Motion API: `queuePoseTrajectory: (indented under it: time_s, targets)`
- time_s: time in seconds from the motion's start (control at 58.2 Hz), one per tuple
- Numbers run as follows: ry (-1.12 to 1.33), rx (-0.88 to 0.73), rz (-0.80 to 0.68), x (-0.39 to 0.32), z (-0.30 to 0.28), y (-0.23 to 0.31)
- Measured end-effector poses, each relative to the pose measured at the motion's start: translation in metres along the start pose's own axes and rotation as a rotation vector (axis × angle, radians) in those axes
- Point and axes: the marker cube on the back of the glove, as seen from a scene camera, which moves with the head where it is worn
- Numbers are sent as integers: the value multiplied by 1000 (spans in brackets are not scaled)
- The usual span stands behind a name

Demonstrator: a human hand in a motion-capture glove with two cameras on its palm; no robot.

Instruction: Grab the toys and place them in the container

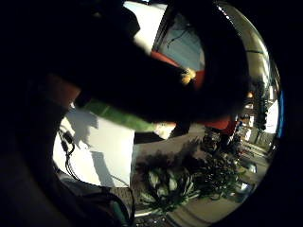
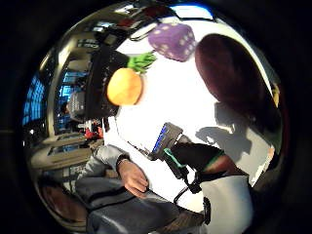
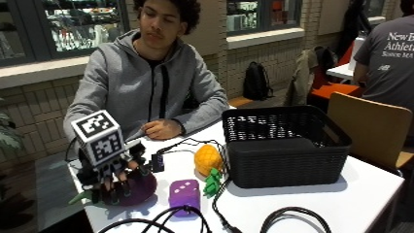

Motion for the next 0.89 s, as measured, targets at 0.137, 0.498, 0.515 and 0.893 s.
queuePoseTrajectory:
  time_s: [0.137,0.498,0.515,0.893]
  targets:
    - [-75,-56,6,9,23,-27]
    - [18,230,-96,3,32,-49]
    - [34,241,-101,1,32,-48]
    - [168,403,-248,-67,-71,-9]
